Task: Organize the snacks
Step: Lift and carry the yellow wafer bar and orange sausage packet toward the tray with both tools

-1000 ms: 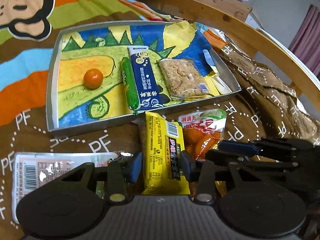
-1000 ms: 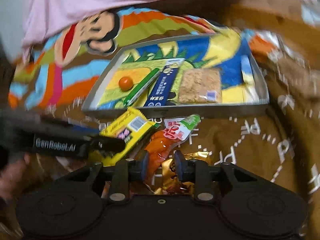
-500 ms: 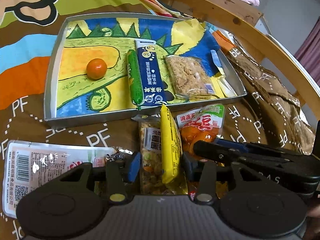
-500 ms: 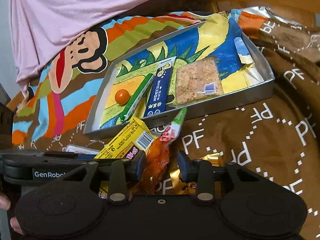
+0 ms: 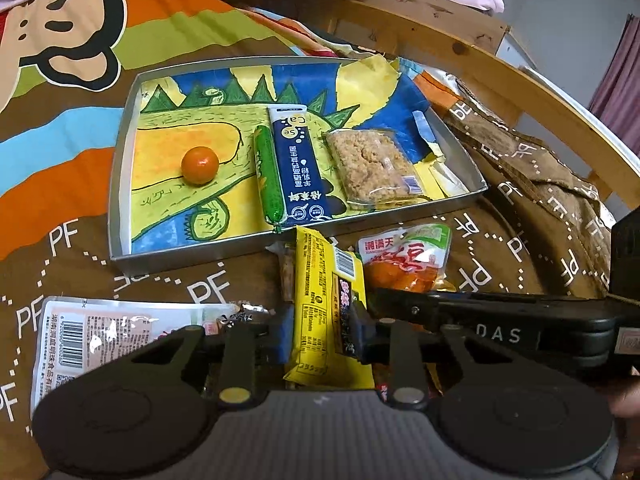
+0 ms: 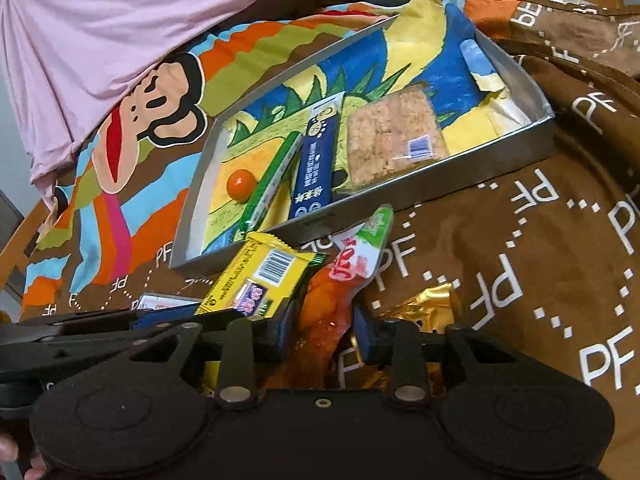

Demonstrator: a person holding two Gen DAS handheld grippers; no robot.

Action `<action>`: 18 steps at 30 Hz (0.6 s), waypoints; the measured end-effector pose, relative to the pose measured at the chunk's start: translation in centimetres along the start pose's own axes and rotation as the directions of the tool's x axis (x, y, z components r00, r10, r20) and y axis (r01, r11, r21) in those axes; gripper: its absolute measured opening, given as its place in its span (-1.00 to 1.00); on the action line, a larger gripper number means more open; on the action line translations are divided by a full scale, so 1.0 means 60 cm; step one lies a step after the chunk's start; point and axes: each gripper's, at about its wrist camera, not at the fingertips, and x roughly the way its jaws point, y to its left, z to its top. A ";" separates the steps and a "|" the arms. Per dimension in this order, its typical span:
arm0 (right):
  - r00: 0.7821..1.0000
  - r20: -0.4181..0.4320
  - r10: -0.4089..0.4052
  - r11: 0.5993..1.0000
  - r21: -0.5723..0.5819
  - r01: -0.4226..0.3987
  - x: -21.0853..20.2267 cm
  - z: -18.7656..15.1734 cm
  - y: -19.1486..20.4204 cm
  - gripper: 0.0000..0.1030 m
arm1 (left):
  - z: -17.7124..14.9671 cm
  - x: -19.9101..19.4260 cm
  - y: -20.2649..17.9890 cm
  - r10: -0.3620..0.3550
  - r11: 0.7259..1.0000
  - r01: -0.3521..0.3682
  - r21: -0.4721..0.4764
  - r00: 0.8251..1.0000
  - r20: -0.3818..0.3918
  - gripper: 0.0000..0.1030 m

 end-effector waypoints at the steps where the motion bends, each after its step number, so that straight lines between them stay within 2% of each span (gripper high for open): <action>1: 1.000 -0.002 -0.005 1.000 -0.008 0.005 -0.001 0.001 0.004 -0.38 | -0.001 -0.003 -0.001 -0.004 1.000 0.004 0.000 1.000 0.002 -0.48; 6: 1.000 0.004 -0.027 0.999 -0.021 0.027 -0.010 0.002 0.011 -0.40 | -0.005 -0.013 0.000 -0.039 0.999 0.039 -0.025 0.999 0.004 -0.69; 9: 0.999 0.007 -0.042 0.999 -0.022 0.042 -0.017 0.004 0.012 -0.40 | -0.006 -0.016 0.000 -0.044 0.998 0.044 -0.039 0.999 -0.009 -0.70; 15: 0.998 0.006 -0.062 0.997 -0.046 0.063 -0.026 0.006 0.017 -0.40 | -0.008 -0.009 -0.015 -0.036 0.999 0.036 0.013 0.999 -0.023 -0.68; 18: 0.998 -0.006 -0.068 0.996 -0.053 0.068 -0.023 0.005 0.016 -0.40 | -0.007 0.000 -0.014 -0.045 0.999 0.045 0.005 0.998 -0.040 -0.65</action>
